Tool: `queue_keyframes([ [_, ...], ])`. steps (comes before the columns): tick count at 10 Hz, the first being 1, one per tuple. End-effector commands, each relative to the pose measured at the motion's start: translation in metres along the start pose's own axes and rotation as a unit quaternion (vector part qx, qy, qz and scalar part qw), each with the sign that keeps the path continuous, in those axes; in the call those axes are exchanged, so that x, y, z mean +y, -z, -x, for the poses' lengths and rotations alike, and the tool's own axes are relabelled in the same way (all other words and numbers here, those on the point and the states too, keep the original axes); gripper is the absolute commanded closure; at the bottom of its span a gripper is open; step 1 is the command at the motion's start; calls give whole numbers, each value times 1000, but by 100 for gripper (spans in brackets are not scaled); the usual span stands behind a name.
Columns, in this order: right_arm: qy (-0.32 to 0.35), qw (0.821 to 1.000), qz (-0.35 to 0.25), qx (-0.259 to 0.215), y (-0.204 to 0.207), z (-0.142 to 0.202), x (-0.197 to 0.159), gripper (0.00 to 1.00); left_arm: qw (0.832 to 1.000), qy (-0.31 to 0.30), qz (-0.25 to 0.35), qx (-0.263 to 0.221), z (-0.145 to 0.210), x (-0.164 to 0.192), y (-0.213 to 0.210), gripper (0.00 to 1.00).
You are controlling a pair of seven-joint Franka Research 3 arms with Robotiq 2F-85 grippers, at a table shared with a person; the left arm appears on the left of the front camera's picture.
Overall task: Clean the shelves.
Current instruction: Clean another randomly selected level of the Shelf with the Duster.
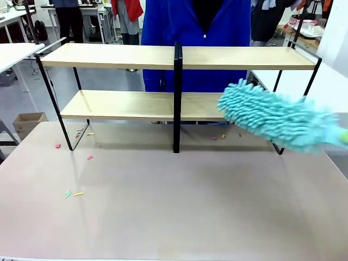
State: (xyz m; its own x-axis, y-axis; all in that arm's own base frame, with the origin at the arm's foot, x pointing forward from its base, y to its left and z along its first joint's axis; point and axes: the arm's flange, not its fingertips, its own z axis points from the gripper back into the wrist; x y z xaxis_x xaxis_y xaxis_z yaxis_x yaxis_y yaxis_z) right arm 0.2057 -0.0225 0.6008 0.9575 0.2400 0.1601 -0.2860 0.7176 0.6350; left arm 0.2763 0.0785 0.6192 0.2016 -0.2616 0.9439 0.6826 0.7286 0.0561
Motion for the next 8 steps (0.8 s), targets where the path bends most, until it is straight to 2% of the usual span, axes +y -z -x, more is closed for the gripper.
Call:
queue_keyframes([
  [1, -56, 995, -78, 22, -50, 23, -8, 100, 1000, 2, 4, -3, 1, 0, 1, 0],
  [2, -107, 987, -119, 0, -71, 32, -10, 100, 1000, 2, 4, -3, 1, 0, 1, 0],
  [4, -238, 948, -190, -93, -101, 35, -17, 100, 1000, 2, 4, -3, 1, 0, 1, 0],
  [6, -261, 930, -204, -163, -103, 31, -27, 100, 1000, 2, 4, -3, 1, 0, 1, 0],
  [7, -212, 959, -154, -105, -108, 48, -15, 100, 1000, 2, 4, -3, 1, 0, 1, 0],
  [8, -212, 959, -154, -105, -108, 48, -15, 100, 1000, 2, 4, -3, 1, 0, 1, 0],
])
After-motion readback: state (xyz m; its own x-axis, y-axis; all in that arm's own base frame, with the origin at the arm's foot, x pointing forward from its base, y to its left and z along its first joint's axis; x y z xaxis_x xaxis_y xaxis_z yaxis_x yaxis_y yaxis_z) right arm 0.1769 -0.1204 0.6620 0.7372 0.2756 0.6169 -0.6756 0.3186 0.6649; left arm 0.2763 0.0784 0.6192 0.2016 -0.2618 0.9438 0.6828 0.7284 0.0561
